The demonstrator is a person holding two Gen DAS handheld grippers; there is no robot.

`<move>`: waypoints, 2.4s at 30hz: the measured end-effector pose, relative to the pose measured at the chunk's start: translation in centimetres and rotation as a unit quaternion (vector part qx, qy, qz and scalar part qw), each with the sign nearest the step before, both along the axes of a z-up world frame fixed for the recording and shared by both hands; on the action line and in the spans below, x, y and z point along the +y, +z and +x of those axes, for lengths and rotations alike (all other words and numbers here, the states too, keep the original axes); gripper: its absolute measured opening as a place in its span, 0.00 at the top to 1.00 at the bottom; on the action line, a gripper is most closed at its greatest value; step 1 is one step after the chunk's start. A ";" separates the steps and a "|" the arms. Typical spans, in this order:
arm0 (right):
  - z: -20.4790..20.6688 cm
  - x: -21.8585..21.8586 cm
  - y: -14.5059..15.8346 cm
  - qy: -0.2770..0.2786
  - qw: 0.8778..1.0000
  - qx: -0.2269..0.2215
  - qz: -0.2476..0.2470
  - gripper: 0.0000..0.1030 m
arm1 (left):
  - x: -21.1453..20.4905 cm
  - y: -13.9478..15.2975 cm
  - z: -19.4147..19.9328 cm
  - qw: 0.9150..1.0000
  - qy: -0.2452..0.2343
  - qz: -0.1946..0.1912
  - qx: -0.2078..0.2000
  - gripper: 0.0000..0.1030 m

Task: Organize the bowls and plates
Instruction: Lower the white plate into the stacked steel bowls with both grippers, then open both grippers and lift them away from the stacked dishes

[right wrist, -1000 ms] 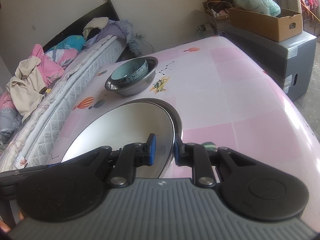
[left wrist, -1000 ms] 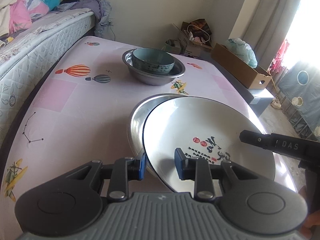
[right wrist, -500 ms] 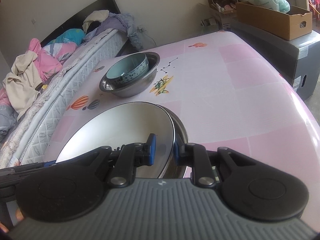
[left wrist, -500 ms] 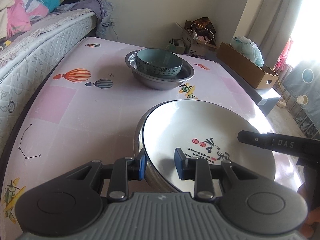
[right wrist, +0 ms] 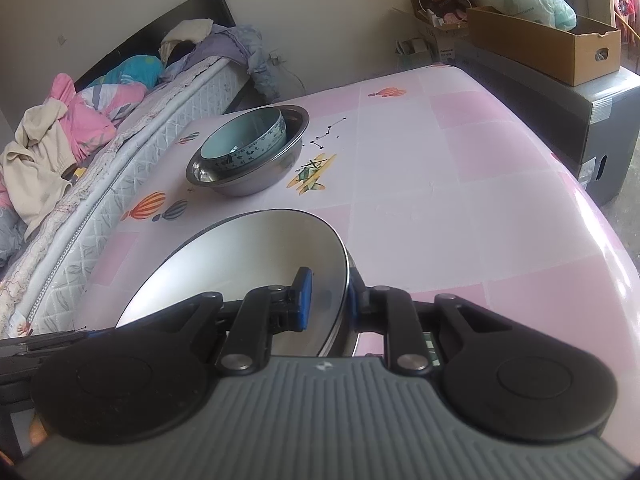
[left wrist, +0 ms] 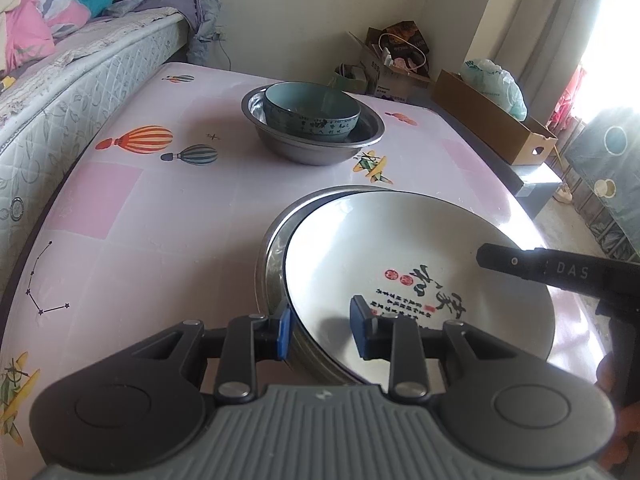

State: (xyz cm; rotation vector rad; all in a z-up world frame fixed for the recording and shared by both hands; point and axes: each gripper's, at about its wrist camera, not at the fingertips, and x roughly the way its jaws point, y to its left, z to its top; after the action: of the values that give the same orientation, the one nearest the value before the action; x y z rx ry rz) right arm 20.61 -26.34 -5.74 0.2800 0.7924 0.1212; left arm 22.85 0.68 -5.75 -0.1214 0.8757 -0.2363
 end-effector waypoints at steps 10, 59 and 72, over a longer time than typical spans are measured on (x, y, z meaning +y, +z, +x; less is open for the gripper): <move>0.0 -0.9 -0.2 -0.006 1.000 -0.002 0.002 0.80 | 0.2 0.6 -0.1 1.000 0.002 -0.007 0.003 0.63; -4.4 -1.7 1.3 -0.008 1.000 0.006 0.008 0.55 | 0.0 2.3 -2.4 0.997 0.037 0.069 -0.004 0.39; -6.4 -0.7 4.7 0.002 1.000 -0.024 -0.014 0.01 | 0.9 4.6 -4.7 0.996 0.043 0.072 -0.026 0.34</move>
State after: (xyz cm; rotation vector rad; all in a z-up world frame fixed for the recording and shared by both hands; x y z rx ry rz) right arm 14.17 -27.02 -1.04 0.2477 0.7465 0.1198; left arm 18.11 1.60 -1.16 -0.0186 0.8302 -0.0945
